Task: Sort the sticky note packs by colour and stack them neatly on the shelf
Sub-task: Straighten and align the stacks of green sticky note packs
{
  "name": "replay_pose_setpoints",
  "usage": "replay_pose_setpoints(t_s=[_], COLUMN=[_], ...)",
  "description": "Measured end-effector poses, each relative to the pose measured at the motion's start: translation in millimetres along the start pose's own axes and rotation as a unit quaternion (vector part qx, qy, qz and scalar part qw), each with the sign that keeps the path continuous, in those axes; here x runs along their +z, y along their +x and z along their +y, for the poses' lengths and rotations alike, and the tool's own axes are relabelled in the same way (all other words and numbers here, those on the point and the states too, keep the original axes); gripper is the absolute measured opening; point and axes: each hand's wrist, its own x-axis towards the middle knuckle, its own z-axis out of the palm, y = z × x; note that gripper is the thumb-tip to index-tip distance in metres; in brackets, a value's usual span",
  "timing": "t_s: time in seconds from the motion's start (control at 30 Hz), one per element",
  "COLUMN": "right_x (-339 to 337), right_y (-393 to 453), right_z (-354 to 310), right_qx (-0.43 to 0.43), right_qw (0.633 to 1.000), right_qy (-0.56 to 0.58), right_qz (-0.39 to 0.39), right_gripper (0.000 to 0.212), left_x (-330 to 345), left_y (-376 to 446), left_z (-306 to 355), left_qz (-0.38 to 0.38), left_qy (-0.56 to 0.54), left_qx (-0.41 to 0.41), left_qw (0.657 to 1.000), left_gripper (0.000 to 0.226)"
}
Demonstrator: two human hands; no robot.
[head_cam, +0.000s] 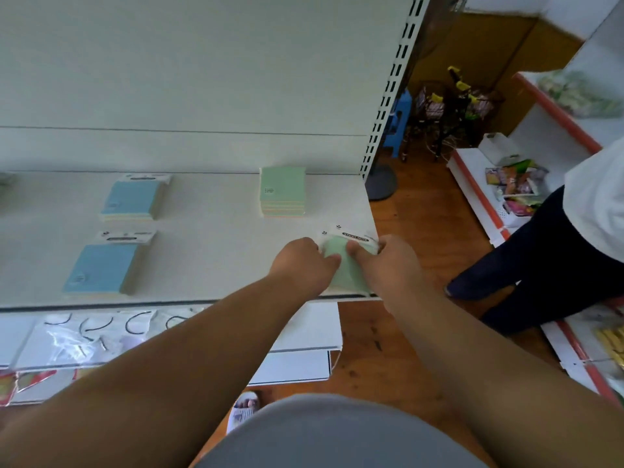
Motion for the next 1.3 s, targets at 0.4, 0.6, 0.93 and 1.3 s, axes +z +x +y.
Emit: replay_pose_setpoints(t_s=[0.4, 0.6, 0.93, 1.3], right_x=[10, 36, 69, 78], right_y=[-13, -45, -71, -68], right_z=[-13, -42, -45, -49], right_qx=[0.003, -0.162, -0.158, -0.124], right_qw=[0.927, 0.934, 0.938, 0.933], right_qy=[0.337, 0.287, 0.296, 0.317], right_qz=[-0.165, -0.134, -0.086, -0.118], right_gripper=[0.044, 0.038, 0.044, 0.030], left_x=[-2, -16, -20, -13], left_y=[-42, -44, -37, -39], left_z=[-25, -64, -86, -101], left_qz=[0.151, 0.226, 0.123, 0.124], left_qy=[-0.235, -0.220, -0.293, -0.202], left_qx=[0.032, 0.112, 0.156, 0.163], left_qw=[0.960, 0.942, 0.935, 0.958], left_gripper=[0.038, 0.058, 0.068, 0.061])
